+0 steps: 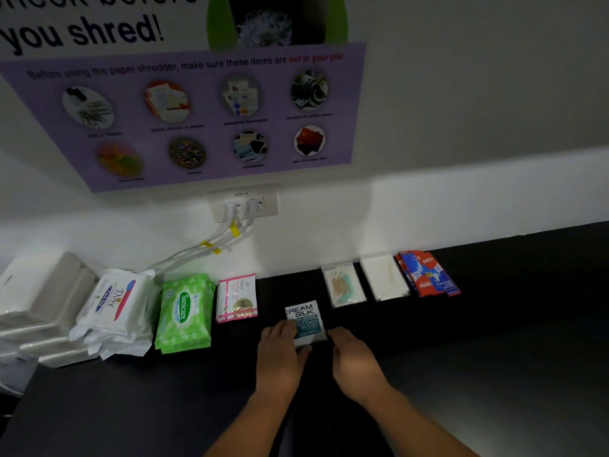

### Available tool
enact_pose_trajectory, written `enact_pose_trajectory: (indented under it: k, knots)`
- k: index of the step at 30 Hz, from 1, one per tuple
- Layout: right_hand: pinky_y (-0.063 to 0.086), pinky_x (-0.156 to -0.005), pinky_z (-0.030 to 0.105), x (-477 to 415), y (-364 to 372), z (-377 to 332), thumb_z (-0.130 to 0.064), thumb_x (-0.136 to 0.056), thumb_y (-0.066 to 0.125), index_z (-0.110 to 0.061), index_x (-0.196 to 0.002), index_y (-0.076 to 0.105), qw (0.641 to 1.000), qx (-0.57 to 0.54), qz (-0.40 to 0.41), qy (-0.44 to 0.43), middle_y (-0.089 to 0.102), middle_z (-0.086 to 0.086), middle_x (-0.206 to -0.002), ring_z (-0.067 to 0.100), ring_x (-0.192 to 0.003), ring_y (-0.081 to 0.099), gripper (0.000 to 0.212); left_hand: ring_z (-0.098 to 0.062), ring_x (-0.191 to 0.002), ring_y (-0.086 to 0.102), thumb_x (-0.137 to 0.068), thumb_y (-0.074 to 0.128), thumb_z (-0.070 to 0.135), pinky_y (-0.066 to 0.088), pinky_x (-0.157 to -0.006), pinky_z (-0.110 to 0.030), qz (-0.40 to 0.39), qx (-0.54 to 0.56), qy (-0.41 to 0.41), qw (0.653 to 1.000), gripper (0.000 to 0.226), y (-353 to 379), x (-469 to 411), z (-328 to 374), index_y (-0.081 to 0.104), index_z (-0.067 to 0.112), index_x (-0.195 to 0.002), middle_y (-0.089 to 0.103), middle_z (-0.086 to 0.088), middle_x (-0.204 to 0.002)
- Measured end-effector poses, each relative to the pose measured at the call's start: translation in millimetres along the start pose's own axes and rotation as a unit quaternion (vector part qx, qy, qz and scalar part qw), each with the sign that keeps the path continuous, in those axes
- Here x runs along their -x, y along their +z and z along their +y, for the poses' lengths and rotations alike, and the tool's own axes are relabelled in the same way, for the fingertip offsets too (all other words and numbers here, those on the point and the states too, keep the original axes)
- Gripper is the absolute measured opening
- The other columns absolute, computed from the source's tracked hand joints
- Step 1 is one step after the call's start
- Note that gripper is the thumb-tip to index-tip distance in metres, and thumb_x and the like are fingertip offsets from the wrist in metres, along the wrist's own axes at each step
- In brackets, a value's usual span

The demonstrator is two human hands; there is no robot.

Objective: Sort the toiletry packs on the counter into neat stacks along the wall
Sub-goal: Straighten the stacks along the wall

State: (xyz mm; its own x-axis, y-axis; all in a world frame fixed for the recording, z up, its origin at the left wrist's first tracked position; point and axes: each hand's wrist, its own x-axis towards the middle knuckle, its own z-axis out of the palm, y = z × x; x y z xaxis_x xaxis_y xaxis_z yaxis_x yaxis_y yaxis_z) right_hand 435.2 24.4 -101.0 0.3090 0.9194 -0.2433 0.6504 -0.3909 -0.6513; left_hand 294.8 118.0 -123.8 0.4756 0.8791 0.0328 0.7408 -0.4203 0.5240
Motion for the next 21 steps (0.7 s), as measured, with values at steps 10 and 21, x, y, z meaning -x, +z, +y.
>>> enact_pose_trajectory:
  k: [10,21]
  knots:
    - [0.031,-0.116,0.026,-41.4,-17.2,-18.2,-0.012,-0.098,0.039,-0.015,-0.150,0.036,0.999,-0.006,-0.033,0.020,0.043,0.006,-0.151,0.019,-0.135,0.045,0.053,-0.026,-0.097,0.054,-0.082,0.072,0.045,0.050,-0.079,-0.036,0.072,-0.046,-0.006,0.996,0.043,15.8,-51.1,8.5,0.070,0.017,-0.115,0.067,-0.003,-0.115]
    - [0.042,-0.103,0.027,-34.6,-32.4,-21.2,-0.013,-0.098,0.040,-0.015,-0.135,0.050,0.998,-0.031,-0.046,0.025,0.058,0.006,-0.133,0.021,-0.119,0.057,0.039,-0.024,-0.112,0.045,-0.088,0.061,0.045,0.046,-0.089,-0.035,0.037,-0.056,-0.063,0.996,0.049,12.1,-87.5,28.4,0.058,0.019,-0.130,0.058,0.001,-0.129]
